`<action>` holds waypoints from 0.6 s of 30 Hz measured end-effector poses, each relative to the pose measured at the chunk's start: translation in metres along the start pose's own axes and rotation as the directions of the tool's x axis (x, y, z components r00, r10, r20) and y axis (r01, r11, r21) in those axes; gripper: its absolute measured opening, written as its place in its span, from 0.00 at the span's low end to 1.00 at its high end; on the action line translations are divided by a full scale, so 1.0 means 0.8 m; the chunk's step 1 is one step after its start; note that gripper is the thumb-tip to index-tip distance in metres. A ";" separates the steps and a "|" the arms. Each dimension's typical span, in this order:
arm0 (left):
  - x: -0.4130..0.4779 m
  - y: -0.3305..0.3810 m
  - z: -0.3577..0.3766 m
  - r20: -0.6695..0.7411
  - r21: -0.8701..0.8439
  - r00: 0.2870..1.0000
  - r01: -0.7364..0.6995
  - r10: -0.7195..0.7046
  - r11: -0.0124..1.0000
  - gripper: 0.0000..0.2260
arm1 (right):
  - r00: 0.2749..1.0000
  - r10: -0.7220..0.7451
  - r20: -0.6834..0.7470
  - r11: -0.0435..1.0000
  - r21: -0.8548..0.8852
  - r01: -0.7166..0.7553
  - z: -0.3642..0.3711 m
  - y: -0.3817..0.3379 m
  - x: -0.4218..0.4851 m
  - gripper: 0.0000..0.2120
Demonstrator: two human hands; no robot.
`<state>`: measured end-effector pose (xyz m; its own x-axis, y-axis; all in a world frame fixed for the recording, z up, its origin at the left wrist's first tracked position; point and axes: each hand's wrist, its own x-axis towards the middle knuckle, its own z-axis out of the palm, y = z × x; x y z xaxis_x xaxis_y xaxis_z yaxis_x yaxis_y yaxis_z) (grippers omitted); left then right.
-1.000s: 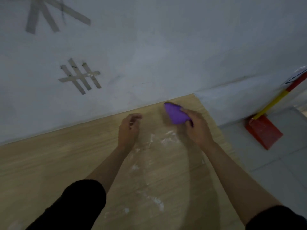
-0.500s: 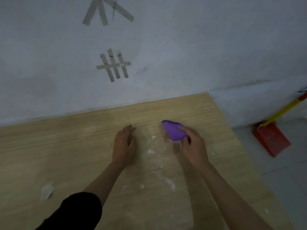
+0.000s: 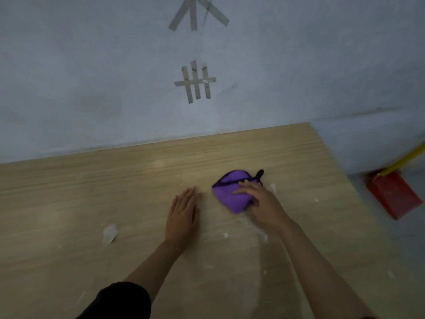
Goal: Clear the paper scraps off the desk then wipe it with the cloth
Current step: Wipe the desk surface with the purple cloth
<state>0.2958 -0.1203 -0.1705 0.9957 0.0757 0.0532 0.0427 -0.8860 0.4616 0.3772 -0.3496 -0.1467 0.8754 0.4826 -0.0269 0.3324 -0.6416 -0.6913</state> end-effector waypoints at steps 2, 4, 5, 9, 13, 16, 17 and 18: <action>-0.013 0.001 -0.002 -0.006 -0.004 1.000 -0.010 0.010 1.000 0.19 | 0.999 0.029 -0.042 0.999 0.019 -0.028 0.003 0.001 -0.050 0.27; -0.023 0.003 -0.004 -0.009 0.001 1.000 -0.014 0.014 1.000 0.20 | 0.998 0.055 -0.039 0.998 0.031 -0.054 -0.005 -0.003 -0.090 0.27; -0.028 0.004 -0.004 -0.010 0.004 1.000 -0.015 0.015 1.000 0.21 | 0.997 0.063 -0.037 0.997 0.047 -0.062 -0.012 -0.009 -0.103 0.27; -0.048 0.005 -0.007 0.001 -0.025 1.000 -0.024 0.024 0.999 0.28 | 0.963 0.045 -0.264 0.998 0.063 -0.029 -0.042 -0.037 -0.088 0.24; -0.065 -0.009 -0.010 0.024 -0.029 1.000 -0.016 0.017 0.999 0.31 | 0.873 0.229 -0.430 0.968 0.002 -0.253 -0.039 -0.008 -0.014 0.25; -0.070 -0.018 -0.010 0.031 -0.034 0.999 -0.043 0.044 0.998 0.29 | 0.893 0.322 -0.316 0.934 -0.051 -0.354 -0.017 0.019 0.002 0.24; -0.070 -0.020 -0.010 0.035 -0.042 0.998 -0.050 0.052 0.998 0.29 | 0.908 0.294 -0.297 0.943 -0.063 -0.326 -0.011 0.019 -0.004 0.23; -0.071 -0.021 -0.011 0.039 -0.051 0.998 -0.055 0.057 0.997 0.29 | 0.924 0.255 -0.285 0.957 -0.064 -0.284 -0.007 0.014 -0.017 0.22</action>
<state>0.2381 -0.1057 -0.1737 0.9989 0.0071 0.0453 -0.0167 -0.8642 0.5028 0.3713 -0.3669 -0.1500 0.9936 0.1125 0.0047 0.0922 -0.7886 -0.6079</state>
